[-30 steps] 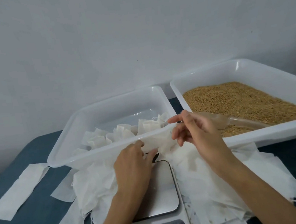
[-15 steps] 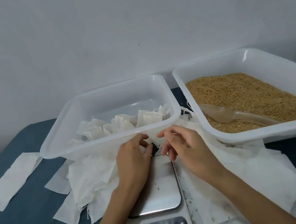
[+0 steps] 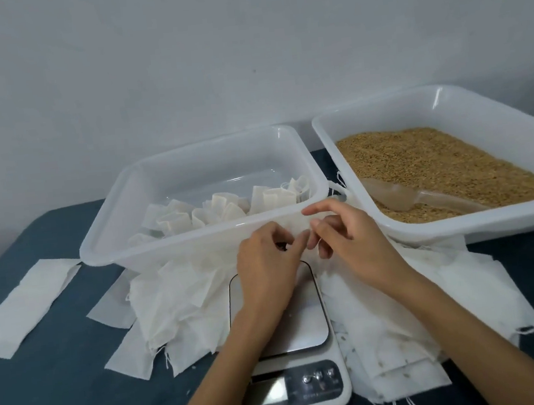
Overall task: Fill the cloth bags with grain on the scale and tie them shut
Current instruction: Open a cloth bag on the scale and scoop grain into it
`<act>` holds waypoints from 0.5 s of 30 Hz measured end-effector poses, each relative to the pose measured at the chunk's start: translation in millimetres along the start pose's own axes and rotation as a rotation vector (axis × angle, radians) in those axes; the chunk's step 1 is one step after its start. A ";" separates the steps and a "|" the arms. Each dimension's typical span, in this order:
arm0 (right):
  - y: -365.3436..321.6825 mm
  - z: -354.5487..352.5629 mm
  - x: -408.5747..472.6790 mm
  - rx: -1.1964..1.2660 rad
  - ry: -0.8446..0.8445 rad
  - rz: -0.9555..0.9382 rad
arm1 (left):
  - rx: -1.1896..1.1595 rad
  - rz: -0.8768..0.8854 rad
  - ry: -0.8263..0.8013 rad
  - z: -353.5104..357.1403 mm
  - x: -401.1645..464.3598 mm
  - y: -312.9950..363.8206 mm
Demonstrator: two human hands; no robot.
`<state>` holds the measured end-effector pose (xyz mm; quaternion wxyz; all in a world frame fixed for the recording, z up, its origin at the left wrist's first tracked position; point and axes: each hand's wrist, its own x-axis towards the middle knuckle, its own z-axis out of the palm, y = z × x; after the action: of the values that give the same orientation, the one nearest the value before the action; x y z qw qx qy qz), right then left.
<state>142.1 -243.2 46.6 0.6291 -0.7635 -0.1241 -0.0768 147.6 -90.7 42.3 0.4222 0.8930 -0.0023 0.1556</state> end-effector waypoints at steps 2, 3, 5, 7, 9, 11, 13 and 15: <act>1.6 2.3 -1.1 -0.020 -0.021 -0.005 | 0.007 0.050 0.055 -0.1 -2.0 3.3; 2.0 3.8 -2.4 -0.020 -0.029 -0.006 | 0.000 0.102 0.091 -1.7 -2.8 4.9; 1.4 5.9 -5.2 -0.013 -0.050 -0.021 | -0.077 0.212 0.131 -7.9 -5.1 7.9; 0.7 8.8 -6.7 0.001 -0.088 -0.043 | -0.231 0.271 0.103 -17.6 -8.1 10.1; 0.9 11.8 -7.1 -0.029 -0.094 -0.048 | -0.353 0.269 0.047 -27.2 -7.4 8.5; -0.9 13.5 -8.0 -0.105 -0.068 -0.061 | -0.390 0.262 0.016 -36.0 -4.6 5.3; -4.1 13.6 -8.7 -0.182 -0.050 -0.097 | -0.428 0.237 0.009 -42.4 -1.0 0.9; -4.4 11.2 -9.3 -0.203 -0.029 -0.111 | -0.502 0.201 0.000 -46.5 2.1 -3.3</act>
<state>131.5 -232.3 46.0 0.5414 -0.8163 -0.1669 -0.1125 137.2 -53.3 68.0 0.6128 0.7557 -0.1294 0.1913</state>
